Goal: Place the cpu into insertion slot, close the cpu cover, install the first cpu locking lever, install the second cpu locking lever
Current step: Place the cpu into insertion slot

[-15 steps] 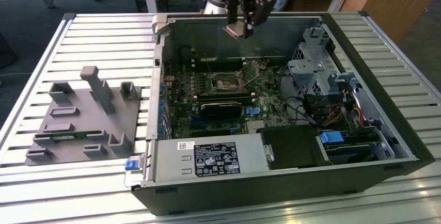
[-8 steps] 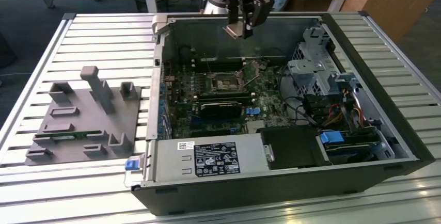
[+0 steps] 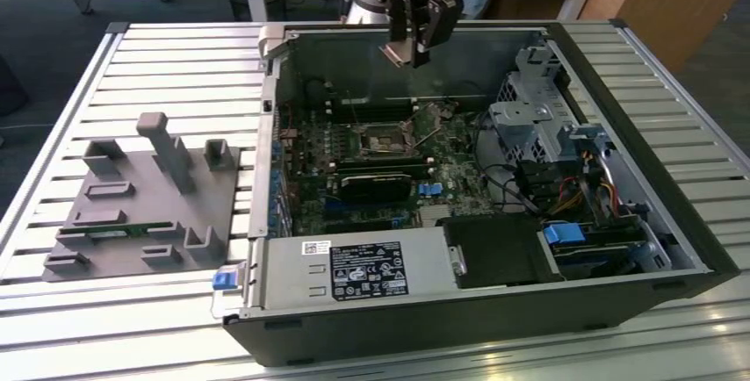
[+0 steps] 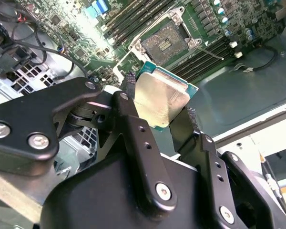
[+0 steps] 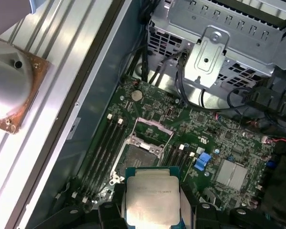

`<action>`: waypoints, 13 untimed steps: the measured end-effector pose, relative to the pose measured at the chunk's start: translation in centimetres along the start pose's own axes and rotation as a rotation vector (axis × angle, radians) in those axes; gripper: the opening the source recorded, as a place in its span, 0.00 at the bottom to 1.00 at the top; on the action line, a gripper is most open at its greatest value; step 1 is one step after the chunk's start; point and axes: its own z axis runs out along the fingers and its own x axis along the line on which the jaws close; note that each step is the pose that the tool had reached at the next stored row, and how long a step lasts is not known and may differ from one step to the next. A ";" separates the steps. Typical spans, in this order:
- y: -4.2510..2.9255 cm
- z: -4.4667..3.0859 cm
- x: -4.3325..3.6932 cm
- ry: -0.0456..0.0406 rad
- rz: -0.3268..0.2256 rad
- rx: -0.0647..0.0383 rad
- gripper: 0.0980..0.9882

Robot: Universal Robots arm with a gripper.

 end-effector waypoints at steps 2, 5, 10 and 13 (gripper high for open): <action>0.00 0.07 0.00 -0.0011 0.012 0.000 0.49; -0.02 0.17 0.00 -0.0024 0.027 -0.001 0.49; -0.03 0.33 0.01 -0.0047 0.053 -0.001 0.49; -0.01 0.40 0.06 -0.0061 0.069 -0.001 0.49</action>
